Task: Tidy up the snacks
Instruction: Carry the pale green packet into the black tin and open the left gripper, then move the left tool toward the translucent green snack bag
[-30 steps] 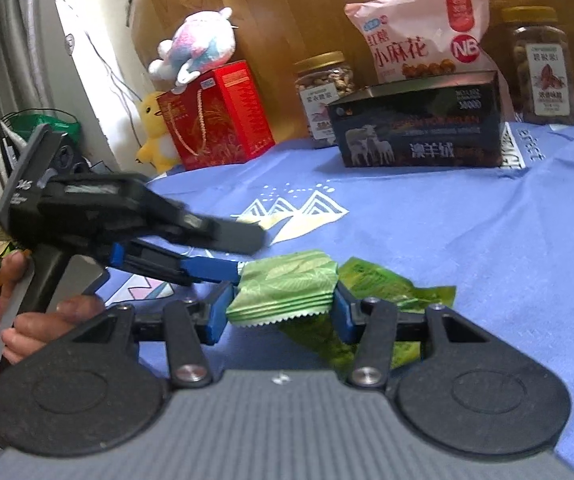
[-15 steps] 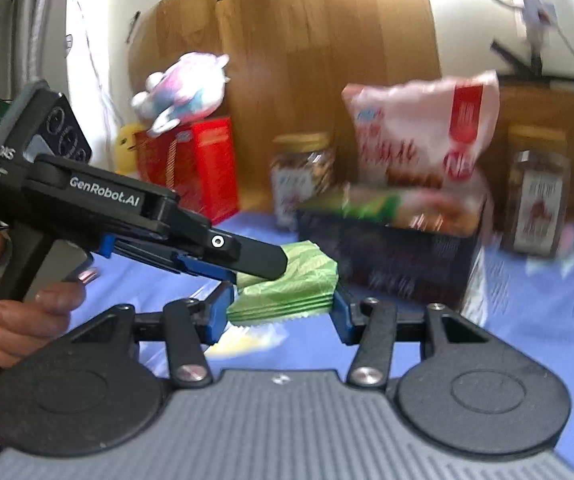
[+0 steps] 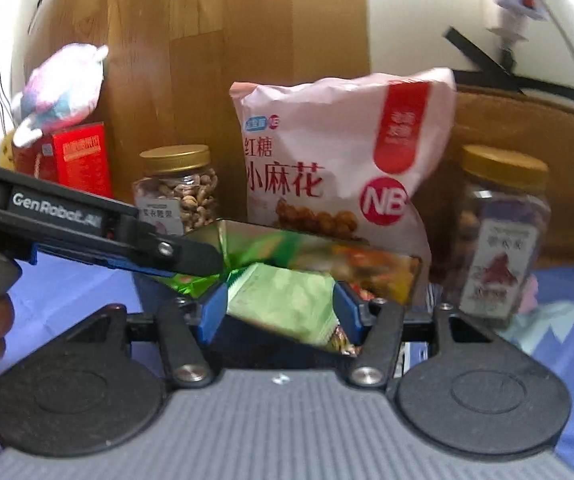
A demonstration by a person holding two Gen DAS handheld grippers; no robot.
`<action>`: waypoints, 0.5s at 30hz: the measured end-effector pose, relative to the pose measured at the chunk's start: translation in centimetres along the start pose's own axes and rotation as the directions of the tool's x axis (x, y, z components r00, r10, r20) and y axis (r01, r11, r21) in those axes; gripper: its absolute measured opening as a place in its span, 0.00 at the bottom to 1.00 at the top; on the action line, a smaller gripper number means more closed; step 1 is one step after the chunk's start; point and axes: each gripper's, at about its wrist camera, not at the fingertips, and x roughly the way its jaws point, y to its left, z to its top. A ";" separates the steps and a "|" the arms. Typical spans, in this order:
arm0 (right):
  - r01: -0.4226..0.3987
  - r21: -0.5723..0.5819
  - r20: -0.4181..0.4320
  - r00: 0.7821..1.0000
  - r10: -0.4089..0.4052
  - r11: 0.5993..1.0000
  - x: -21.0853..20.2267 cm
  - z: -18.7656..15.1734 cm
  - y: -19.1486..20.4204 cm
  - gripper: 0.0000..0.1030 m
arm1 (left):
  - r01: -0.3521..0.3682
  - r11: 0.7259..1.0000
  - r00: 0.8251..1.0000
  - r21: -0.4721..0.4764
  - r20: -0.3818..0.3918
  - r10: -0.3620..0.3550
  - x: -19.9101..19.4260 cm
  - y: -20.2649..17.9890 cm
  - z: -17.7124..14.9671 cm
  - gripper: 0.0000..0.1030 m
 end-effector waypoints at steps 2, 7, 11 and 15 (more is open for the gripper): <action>0.006 0.031 0.023 1.000 -0.007 0.999 -1.9 -0.9 -0.2 0.59 | 0.008 1.000 1.000 0.005 0.006 -0.008 -1.1 -0.1 -0.8 0.49; -0.001 0.097 0.030 1.000 -0.002 0.995 -7.2 -3.8 0.0 0.59 | 0.012 0.999 1.000 0.033 -0.018 -0.011 -4.1 -0.9 -3.7 0.49; 0.001 0.127 -0.011 1.000 0.001 0.992 -10.3 -6.7 0.8 0.59 | -0.098 0.988 0.994 0.121 -0.044 0.104 -5.5 -2.5 -7.1 0.49; 0.000 0.176 -0.053 0.999 0.009 0.984 -12.2 -9.1 2.2 0.59 | -0.164 0.975 0.981 0.147 -0.083 0.178 -6.3 -3.2 -10.3 0.51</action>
